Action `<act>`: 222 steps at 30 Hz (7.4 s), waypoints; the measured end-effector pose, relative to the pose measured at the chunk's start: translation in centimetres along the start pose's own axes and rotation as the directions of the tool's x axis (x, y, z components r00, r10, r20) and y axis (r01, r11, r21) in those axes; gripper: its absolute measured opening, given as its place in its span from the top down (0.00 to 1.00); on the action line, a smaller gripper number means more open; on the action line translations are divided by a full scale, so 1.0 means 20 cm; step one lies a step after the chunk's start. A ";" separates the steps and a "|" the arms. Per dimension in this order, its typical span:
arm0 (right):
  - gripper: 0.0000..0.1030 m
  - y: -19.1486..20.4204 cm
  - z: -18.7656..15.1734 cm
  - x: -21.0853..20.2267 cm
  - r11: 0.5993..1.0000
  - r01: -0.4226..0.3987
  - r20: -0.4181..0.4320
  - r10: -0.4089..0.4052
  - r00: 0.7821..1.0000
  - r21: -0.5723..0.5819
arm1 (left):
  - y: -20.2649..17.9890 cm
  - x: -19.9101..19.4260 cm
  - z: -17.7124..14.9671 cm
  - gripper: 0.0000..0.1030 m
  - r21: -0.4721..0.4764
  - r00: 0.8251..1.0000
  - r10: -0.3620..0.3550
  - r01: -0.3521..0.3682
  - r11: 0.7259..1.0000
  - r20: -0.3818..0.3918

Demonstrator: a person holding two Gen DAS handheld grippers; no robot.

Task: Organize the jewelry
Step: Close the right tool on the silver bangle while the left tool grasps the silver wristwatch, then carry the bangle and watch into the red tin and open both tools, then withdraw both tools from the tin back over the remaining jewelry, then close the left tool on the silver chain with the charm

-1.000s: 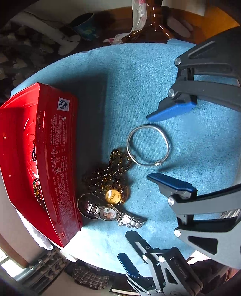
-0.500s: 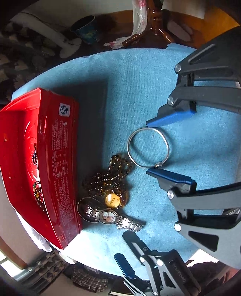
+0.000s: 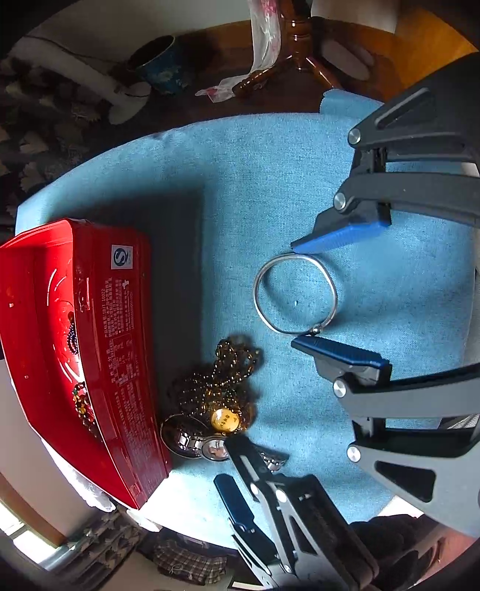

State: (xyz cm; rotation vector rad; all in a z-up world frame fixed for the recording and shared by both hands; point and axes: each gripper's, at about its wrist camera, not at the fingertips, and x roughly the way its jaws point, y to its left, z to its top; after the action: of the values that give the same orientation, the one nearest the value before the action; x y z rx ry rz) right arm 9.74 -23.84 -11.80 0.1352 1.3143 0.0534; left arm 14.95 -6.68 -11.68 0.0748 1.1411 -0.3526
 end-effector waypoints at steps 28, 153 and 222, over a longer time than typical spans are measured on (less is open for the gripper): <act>0.57 0.00 0.01 0.02 1.000 -0.003 -0.010 0.003 1.000 -0.003 | -0.01 0.04 0.07 0.72 -0.029 0.999 -0.050 0.050 0.998 -0.014; 0.26 0.10 0.54 -0.26 0.989 0.015 0.270 0.025 0.962 -0.144 | 0.27 -0.32 0.51 0.32 -0.139 0.974 -0.036 0.069 0.988 0.224; 0.21 0.03 0.06 -0.10 0.995 -0.075 0.105 0.081 0.991 -0.065 | 0.09 -0.05 -0.08 0.81 0.047 1.000 0.025 -0.026 0.999 0.015</act>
State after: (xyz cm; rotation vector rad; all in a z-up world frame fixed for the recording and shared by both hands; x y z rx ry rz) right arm 10.41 -23.60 -9.55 0.1359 1.1983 0.1505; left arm 13.68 -4.40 -11.78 0.1275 1.1169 -0.3569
